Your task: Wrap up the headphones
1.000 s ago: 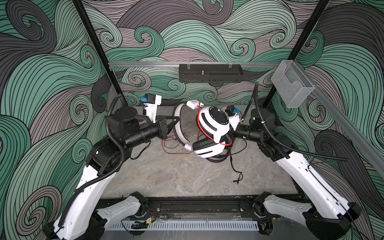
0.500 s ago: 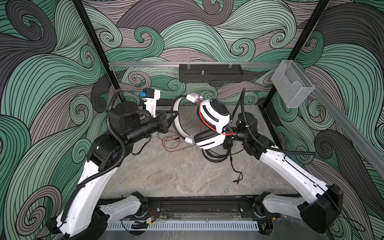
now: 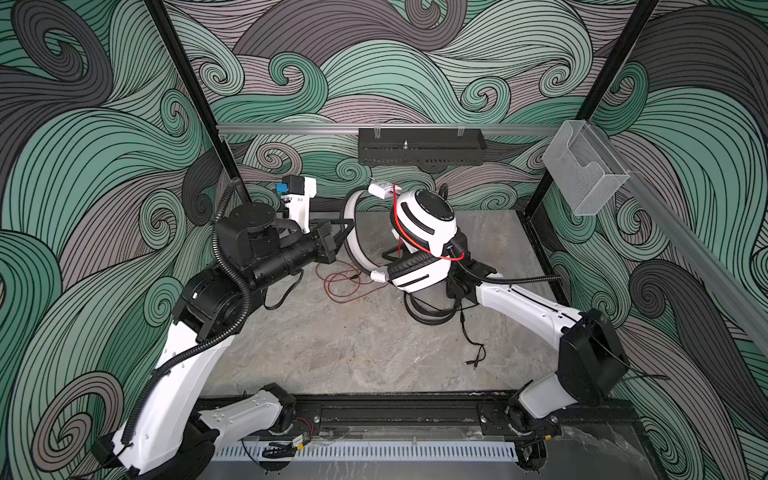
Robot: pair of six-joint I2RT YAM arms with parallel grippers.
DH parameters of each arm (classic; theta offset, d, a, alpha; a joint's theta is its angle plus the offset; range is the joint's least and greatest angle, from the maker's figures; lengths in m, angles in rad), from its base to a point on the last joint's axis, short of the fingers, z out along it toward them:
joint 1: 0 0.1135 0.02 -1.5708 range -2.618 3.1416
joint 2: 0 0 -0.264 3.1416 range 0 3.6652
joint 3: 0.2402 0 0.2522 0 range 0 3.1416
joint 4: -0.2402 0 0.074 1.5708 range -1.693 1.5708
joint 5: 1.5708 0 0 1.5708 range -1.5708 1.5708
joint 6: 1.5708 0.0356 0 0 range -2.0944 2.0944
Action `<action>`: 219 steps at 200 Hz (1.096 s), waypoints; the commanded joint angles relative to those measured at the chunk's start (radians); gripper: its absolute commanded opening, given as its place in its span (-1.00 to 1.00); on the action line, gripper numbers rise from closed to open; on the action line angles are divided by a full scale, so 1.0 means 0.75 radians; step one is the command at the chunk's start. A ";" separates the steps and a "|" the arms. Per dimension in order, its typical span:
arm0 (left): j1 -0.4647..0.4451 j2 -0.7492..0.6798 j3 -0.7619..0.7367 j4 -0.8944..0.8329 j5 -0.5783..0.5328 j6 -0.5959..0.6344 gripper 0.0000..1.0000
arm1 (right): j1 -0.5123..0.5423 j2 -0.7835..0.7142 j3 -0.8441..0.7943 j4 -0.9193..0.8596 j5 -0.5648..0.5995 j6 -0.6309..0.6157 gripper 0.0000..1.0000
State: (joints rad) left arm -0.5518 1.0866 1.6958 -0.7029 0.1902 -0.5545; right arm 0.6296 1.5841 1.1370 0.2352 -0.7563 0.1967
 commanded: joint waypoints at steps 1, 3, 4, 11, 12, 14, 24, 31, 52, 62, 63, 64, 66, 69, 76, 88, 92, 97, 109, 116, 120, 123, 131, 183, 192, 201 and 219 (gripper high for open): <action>0.002 0.007 0.095 0.153 -0.025 -0.081 -1.00 | 0.005 0.045 0.042 0.121 -0.034 0.058 0.63; 0.002 0.010 0.099 0.152 -0.028 -0.081 -1.00 | 0.007 0.049 0.040 0.129 -0.033 0.065 0.61; 0.002 0.011 0.100 0.153 -0.028 -0.081 -1.00 | 0.007 0.051 0.038 0.131 -0.034 0.068 0.60; 0.001 0.017 0.110 0.154 -0.034 -0.081 -1.00 | 0.005 0.065 0.024 0.159 -0.035 0.087 0.50; 0.001 0.019 0.112 0.154 -0.034 -0.081 -1.00 | 0.005 0.065 0.022 0.162 -0.034 0.090 0.48; 0.001 0.020 0.116 0.154 -0.037 -0.082 -1.00 | 0.006 0.069 0.019 0.170 -0.031 0.095 0.44; 0.001 0.031 0.129 0.154 -0.048 -0.084 -1.00 | 0.006 0.075 -0.008 0.206 -0.027 0.120 0.28; 0.002 0.035 0.136 0.155 -0.055 -0.086 -1.00 | 0.005 0.074 -0.027 0.226 -0.022 0.133 0.19; 0.002 0.037 0.136 0.171 -0.074 -0.095 -1.00 | 0.005 0.048 -0.069 0.255 0.017 0.143 0.06; 0.004 0.034 0.133 0.174 -0.082 -0.097 -1.00 | 0.000 0.039 -0.068 0.241 0.020 0.135 -0.03; 0.004 0.034 0.132 0.174 -0.083 -0.098 -1.00 | -0.002 0.037 -0.067 0.239 0.020 0.135 -0.04; 0.004 0.034 0.133 0.174 -0.083 -0.099 -1.00 | -0.002 0.036 -0.067 0.236 0.021 0.135 -0.05; 0.004 0.034 0.132 0.174 -0.085 -0.099 -1.00 | -0.003 0.035 -0.067 0.232 0.022 0.133 -0.07; 0.004 0.032 0.131 0.173 -0.089 -0.099 -1.00 | -0.003 0.030 -0.067 0.228 0.024 0.131 -0.11; 0.004 0.029 0.129 0.169 -0.095 -0.097 -1.00 | -0.010 0.017 -0.069 0.218 0.034 0.129 -0.21; 0.007 0.020 0.123 0.168 -0.112 -0.100 -1.00 | -0.018 -0.008 -0.081 0.190 0.057 0.116 -0.35; 0.009 0.017 0.121 0.166 -0.121 -0.104 -1.00 | -0.019 -0.017 -0.087 0.181 0.064 0.113 -0.41; 0.011 0.011 0.115 0.167 -0.134 -0.110 -1.00 | -0.021 -0.029 -0.094 0.167 0.072 0.104 -0.47; 0.015 -0.007 0.092 0.183 -0.175 -0.130 -1.00 | -0.022 -0.066 -0.103 0.093 0.097 0.055 -0.63; 0.017 -0.019 0.075 0.196 -0.204 -0.143 -1.00 | -0.021 -0.093 -0.104 0.027 0.124 0.019 -0.72; 0.018 -0.026 0.065 0.204 -0.221 -0.150 -1.00 | -0.020 -0.104 -0.106 -0.015 0.149 -0.003 -0.77; 0.018 -0.032 0.057 0.208 -0.239 -0.155 -1.00 | -0.021 -0.118 -0.108 -0.048 0.162 -0.018 -0.80; 0.020 -0.044 0.040 0.215 -0.295 -0.178 -1.00 | -0.024 -0.154 -0.123 -0.116 0.208 -0.059 -0.87; 0.023 -0.045 -0.049 0.352 -0.493 -0.298 -1.00 | 0.022 -0.356 -0.160 -0.461 0.462 -0.230 -1.00; 0.024 -0.031 -0.050 0.356 -0.534 -0.323 -1.00 | 0.060 -0.390 -0.145 -0.556 0.543 -0.283 -1.00; 0.024 -0.017 -0.042 0.308 -0.607 -0.374 -1.00 | 0.099 -0.411 -0.120 -0.660 0.640 -0.332 -1.00; 0.023 0.012 -0.042 0.224 -0.770 -0.451 -1.00 | 0.203 -0.443 -0.061 -0.873 0.823 -0.422 -1.00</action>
State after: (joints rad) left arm -0.5434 1.0809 1.6447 -0.5766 -0.1967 -0.7547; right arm 0.6971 1.2892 1.0309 -0.1528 -0.3611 0.0120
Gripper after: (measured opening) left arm 0.055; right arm 0.049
